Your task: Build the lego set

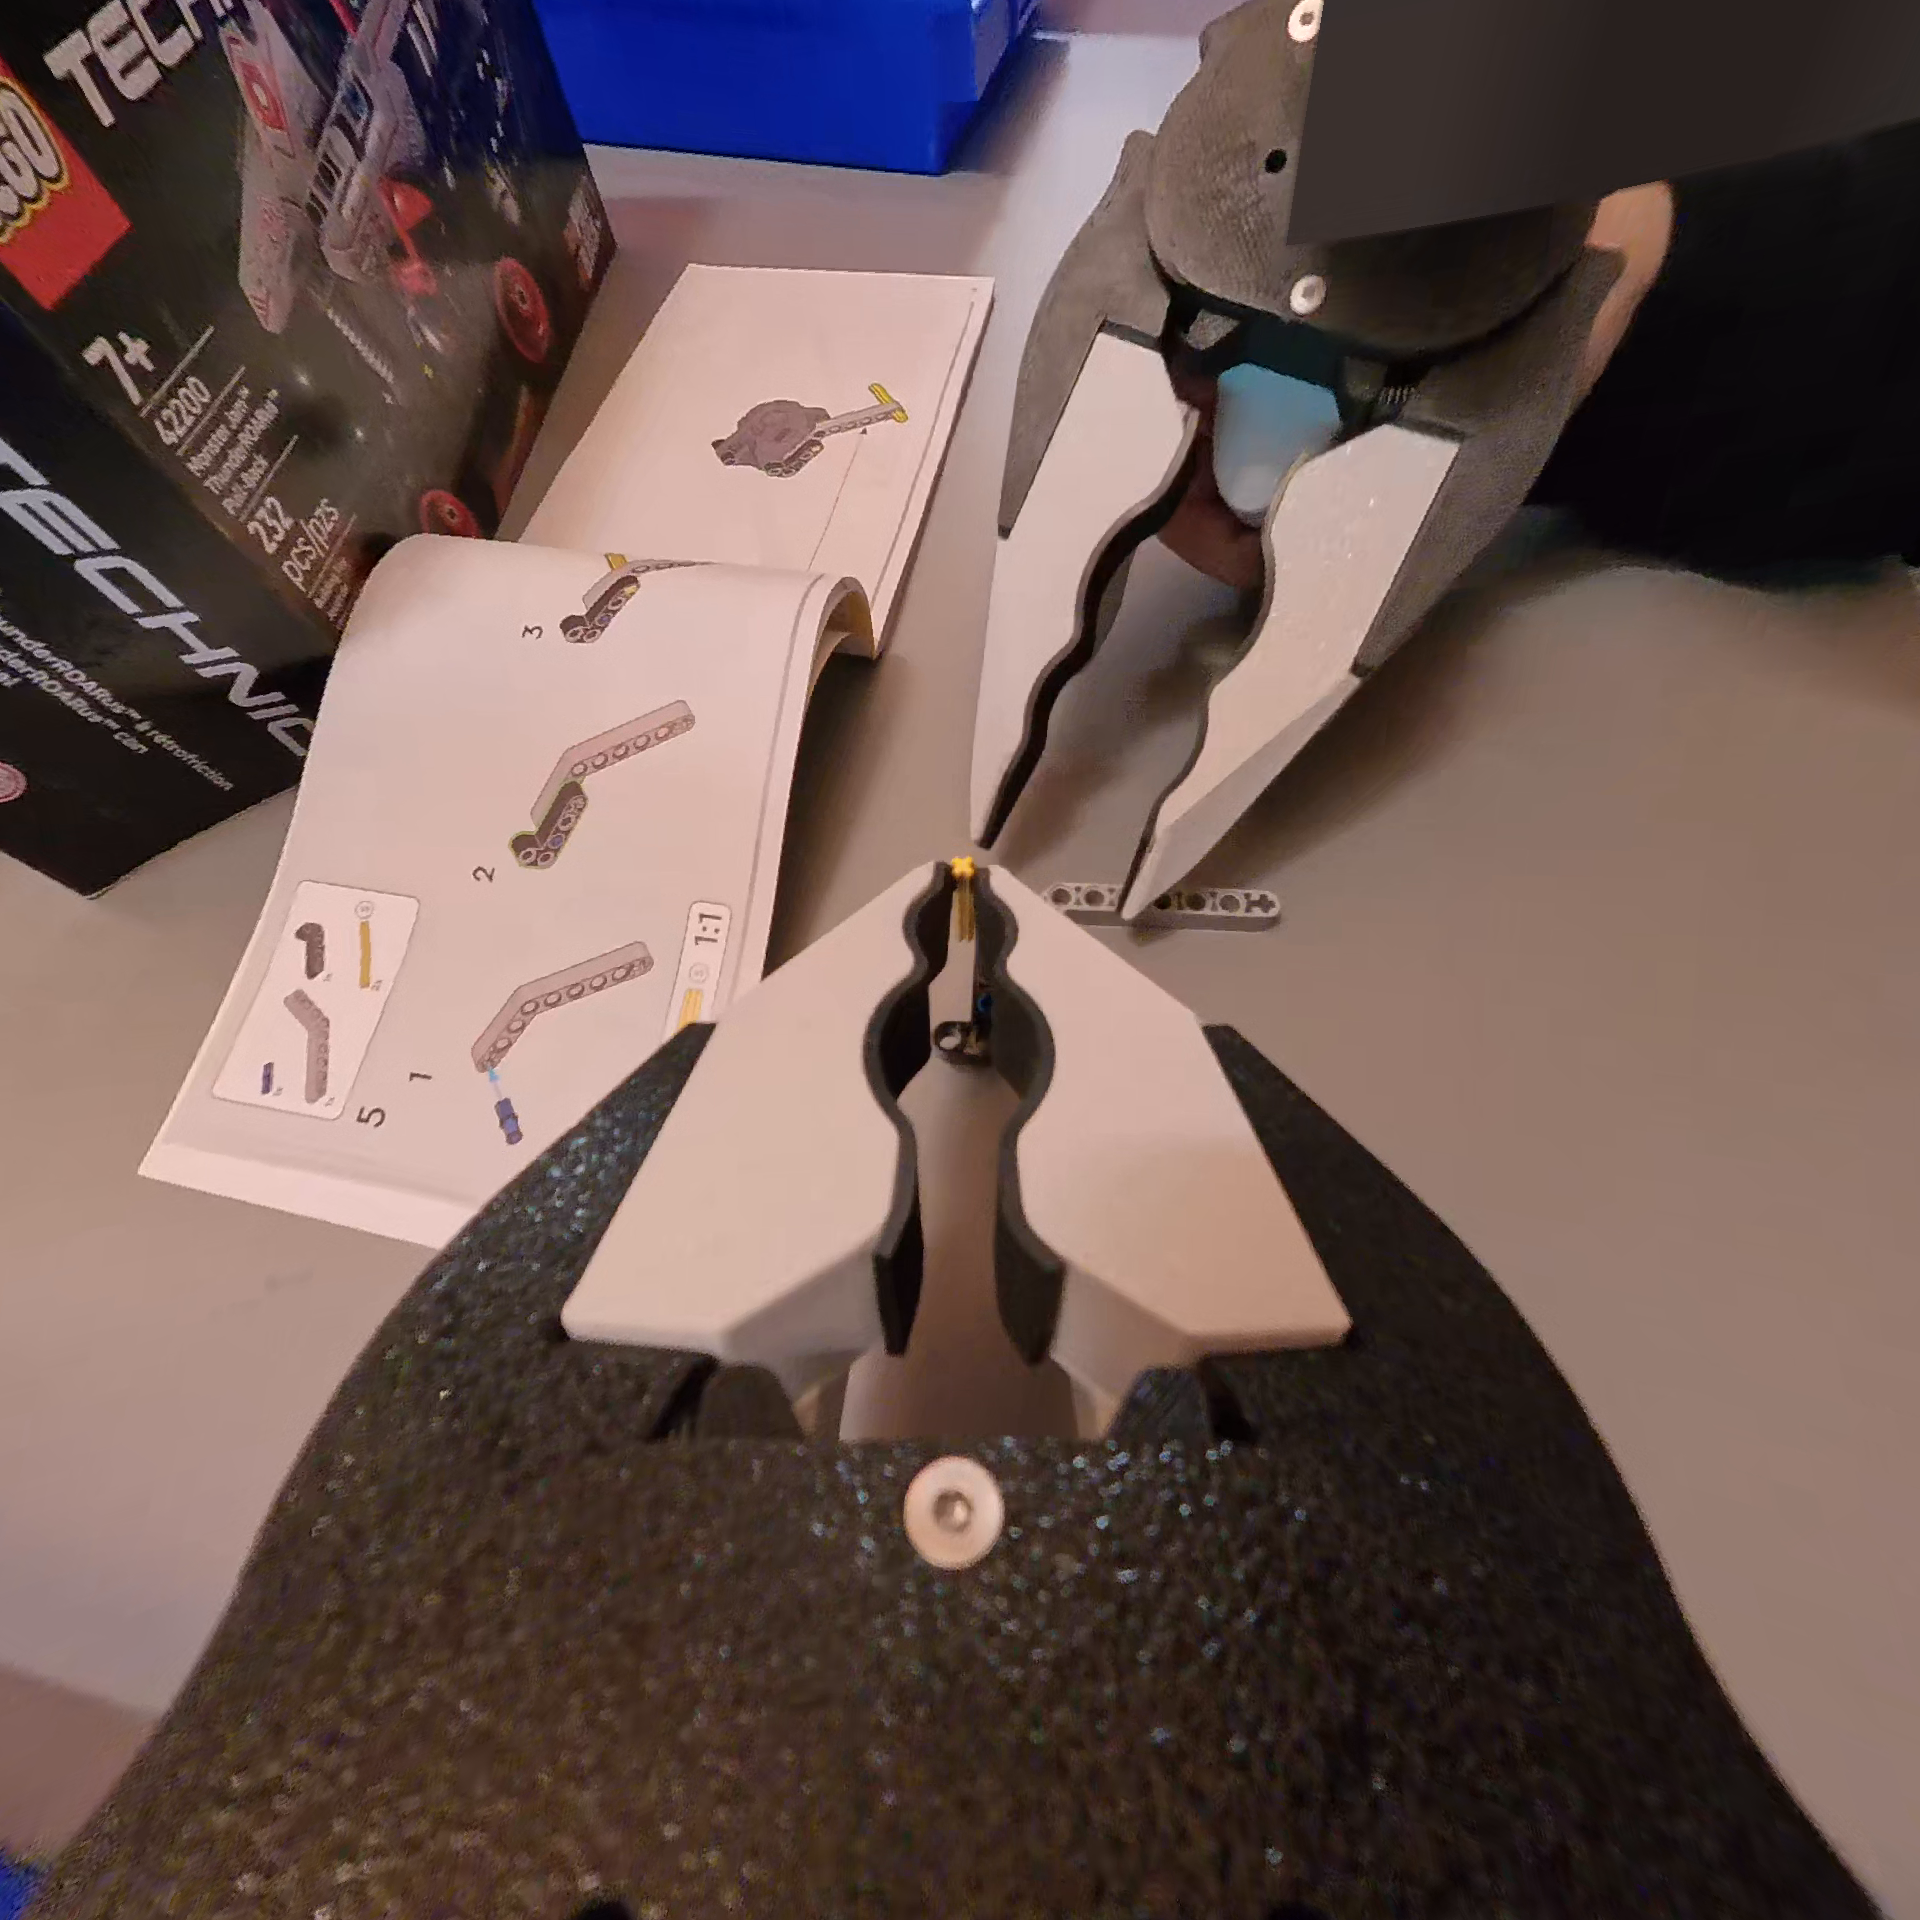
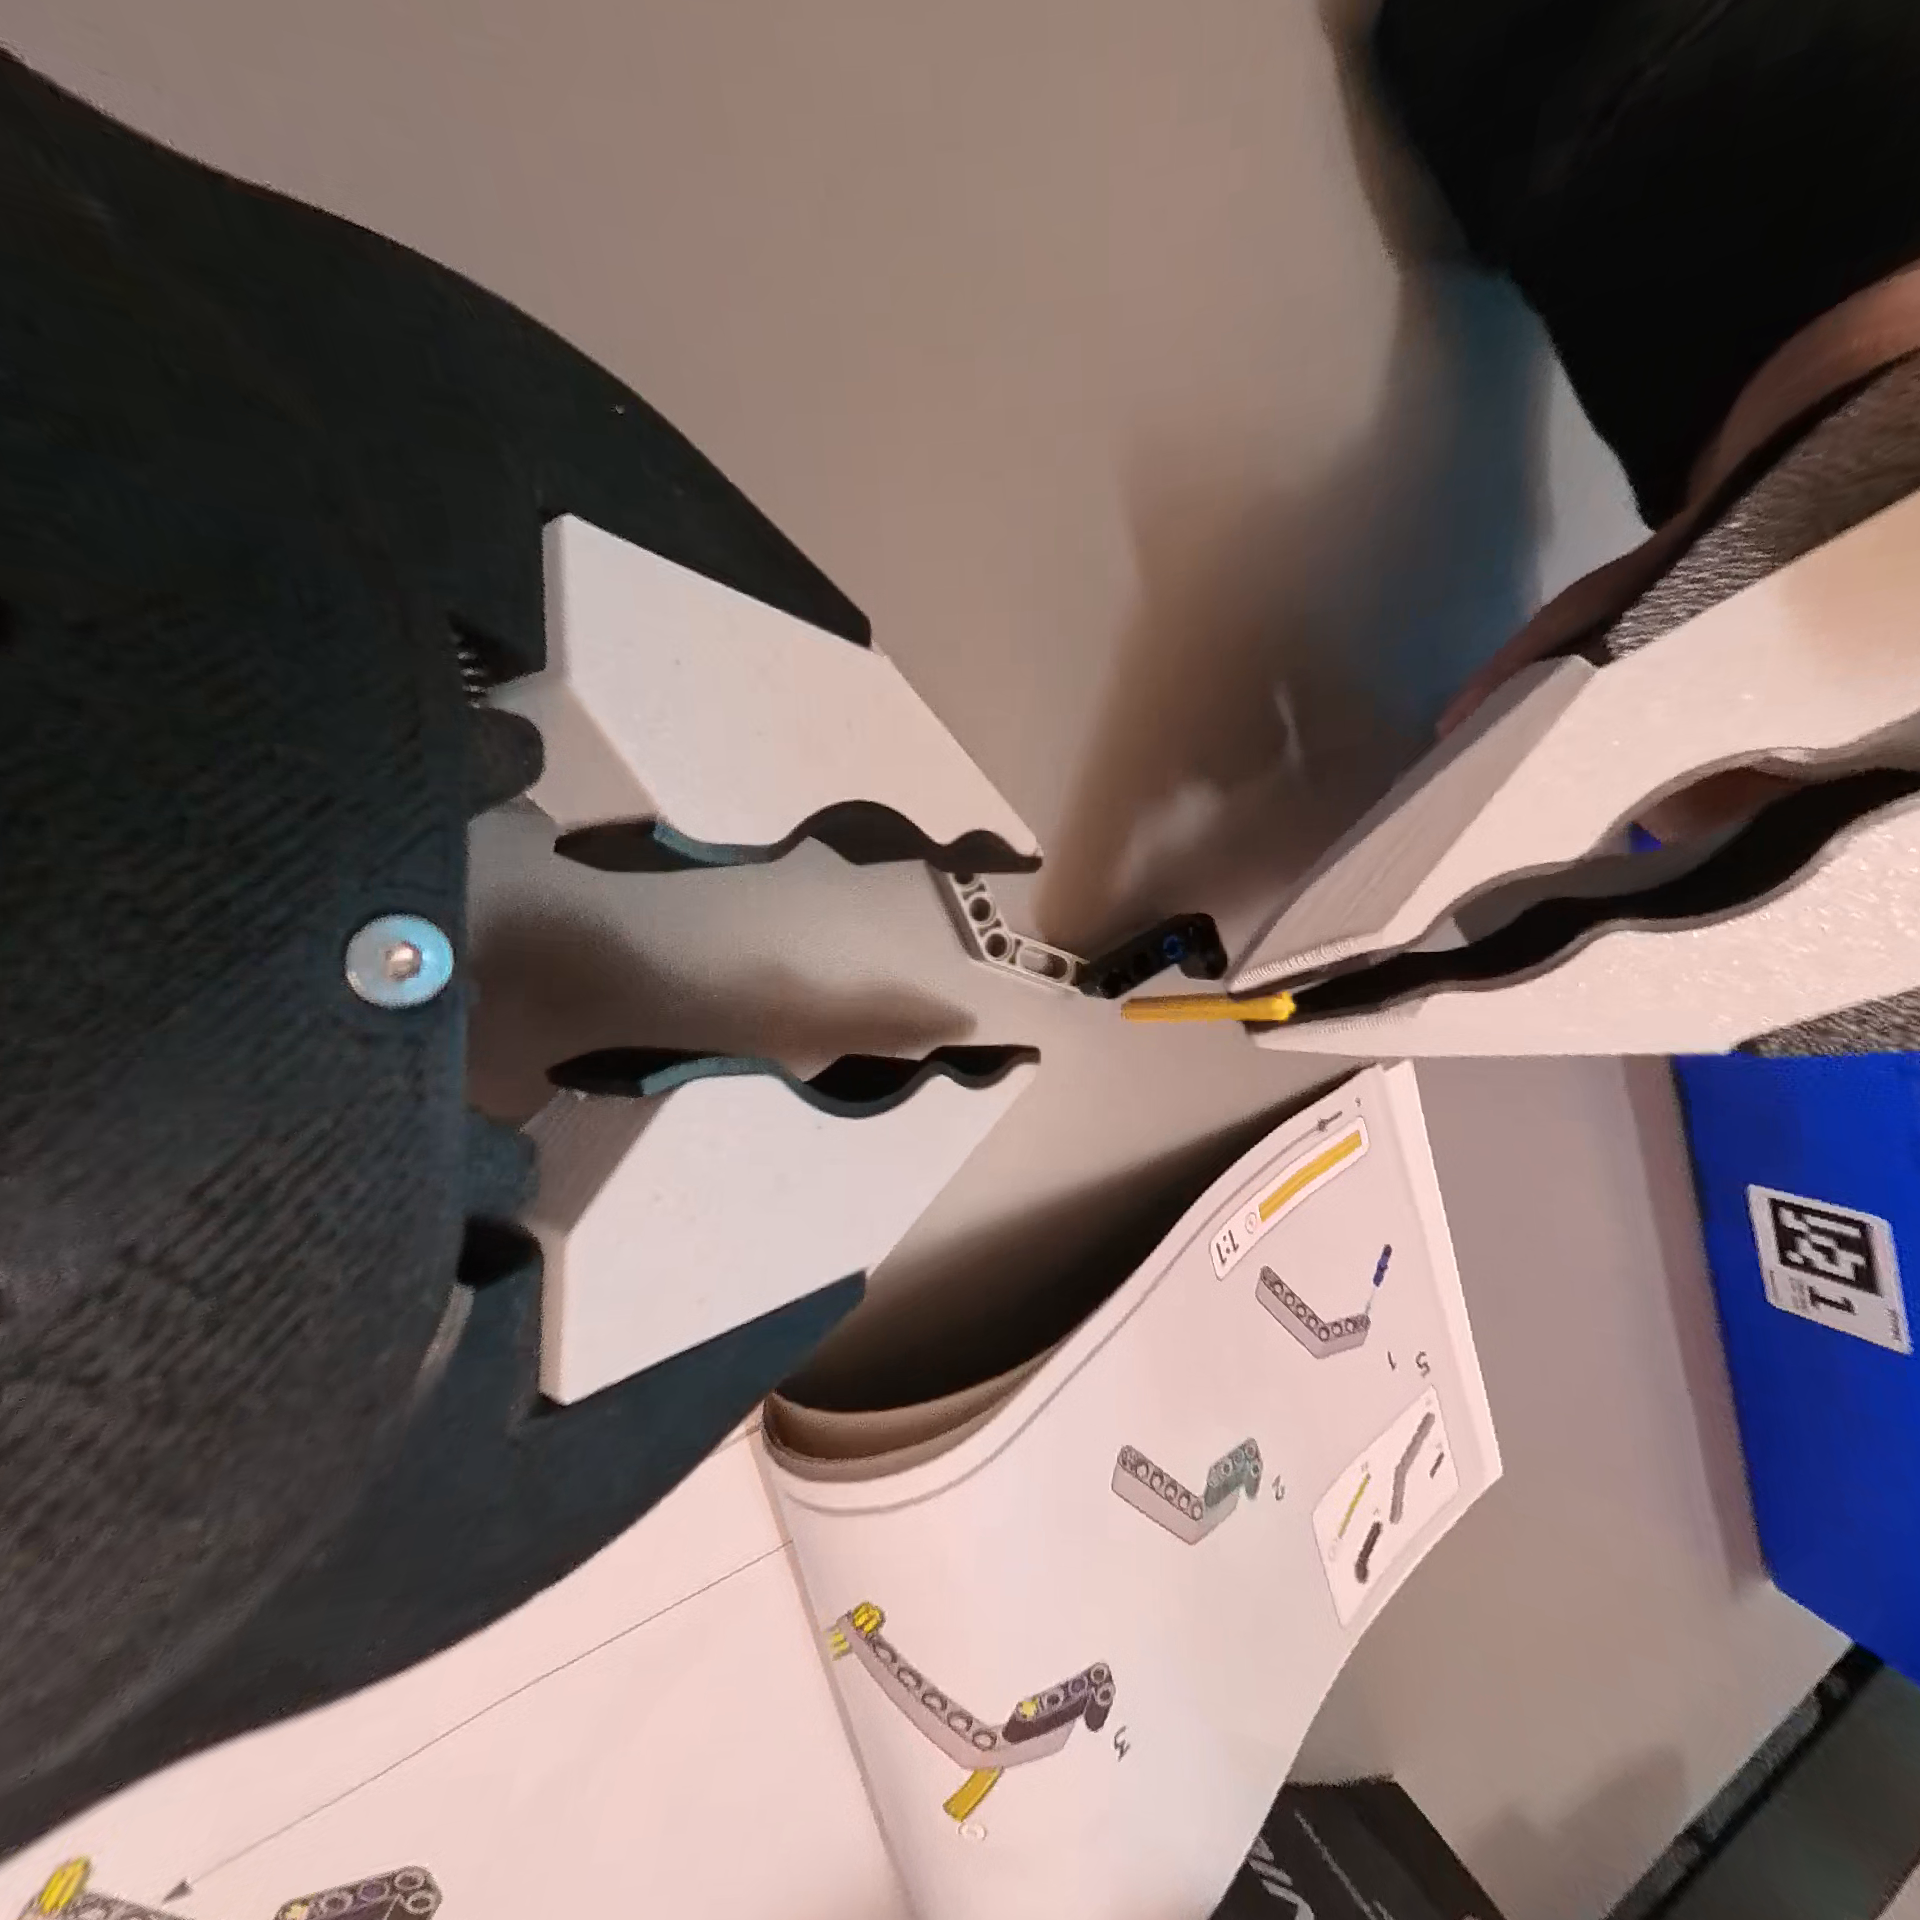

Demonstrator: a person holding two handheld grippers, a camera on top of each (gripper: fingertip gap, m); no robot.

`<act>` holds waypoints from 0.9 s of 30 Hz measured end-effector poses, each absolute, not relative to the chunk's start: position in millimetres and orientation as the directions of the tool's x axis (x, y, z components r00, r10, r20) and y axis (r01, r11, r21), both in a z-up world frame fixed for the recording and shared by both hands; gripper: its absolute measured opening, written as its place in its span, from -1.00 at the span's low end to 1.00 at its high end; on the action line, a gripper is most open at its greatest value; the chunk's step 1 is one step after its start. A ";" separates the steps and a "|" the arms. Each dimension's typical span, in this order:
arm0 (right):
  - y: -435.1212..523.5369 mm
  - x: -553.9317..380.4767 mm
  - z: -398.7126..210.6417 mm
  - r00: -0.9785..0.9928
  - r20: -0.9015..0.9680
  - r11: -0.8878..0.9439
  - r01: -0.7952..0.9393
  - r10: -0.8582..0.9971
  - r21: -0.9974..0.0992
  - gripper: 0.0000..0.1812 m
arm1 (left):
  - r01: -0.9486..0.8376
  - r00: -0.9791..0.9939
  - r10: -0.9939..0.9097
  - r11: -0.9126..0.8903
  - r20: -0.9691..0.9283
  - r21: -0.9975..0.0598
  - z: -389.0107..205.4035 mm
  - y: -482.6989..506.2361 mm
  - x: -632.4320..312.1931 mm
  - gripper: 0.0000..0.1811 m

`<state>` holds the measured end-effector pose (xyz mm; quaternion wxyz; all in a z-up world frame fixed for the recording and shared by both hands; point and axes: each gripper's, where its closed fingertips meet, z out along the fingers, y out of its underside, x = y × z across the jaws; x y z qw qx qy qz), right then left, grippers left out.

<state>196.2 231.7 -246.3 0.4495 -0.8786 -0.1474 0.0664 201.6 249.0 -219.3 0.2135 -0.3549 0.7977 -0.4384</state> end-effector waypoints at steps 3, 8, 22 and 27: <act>232.7 192.4 -244.2 0.951 -0.060 -0.569 0.130 0.302 -0.812 -0.64 | -0.373 -0.660 -0.751 0.353 -0.022 -0.858 -216.7 248.3 200.4 -1.00; 234.1 190.7 -261.6 0.957 -0.051 -0.636 0.148 0.284 -0.757 -0.80 | -0.381 -0.673 -0.740 0.368 -0.019 -0.848 -219.5 245.7 197.9 -1.00; 236.2 195.2 -263.3 0.965 -0.001 -0.634 0.172 0.262 -0.754 -0.92 | -0.384 -0.689 -0.724 0.394 -0.025 -0.835 -220.6 241.9 192.5 -1.00; 236.2 195.2 -263.4 0.965 -0.002 -0.634 0.170 0.262 -0.754 -0.92 | -0.386 -0.693 -0.721 0.402 -0.027 -0.830 -220.1 241.7 190.5 -1.00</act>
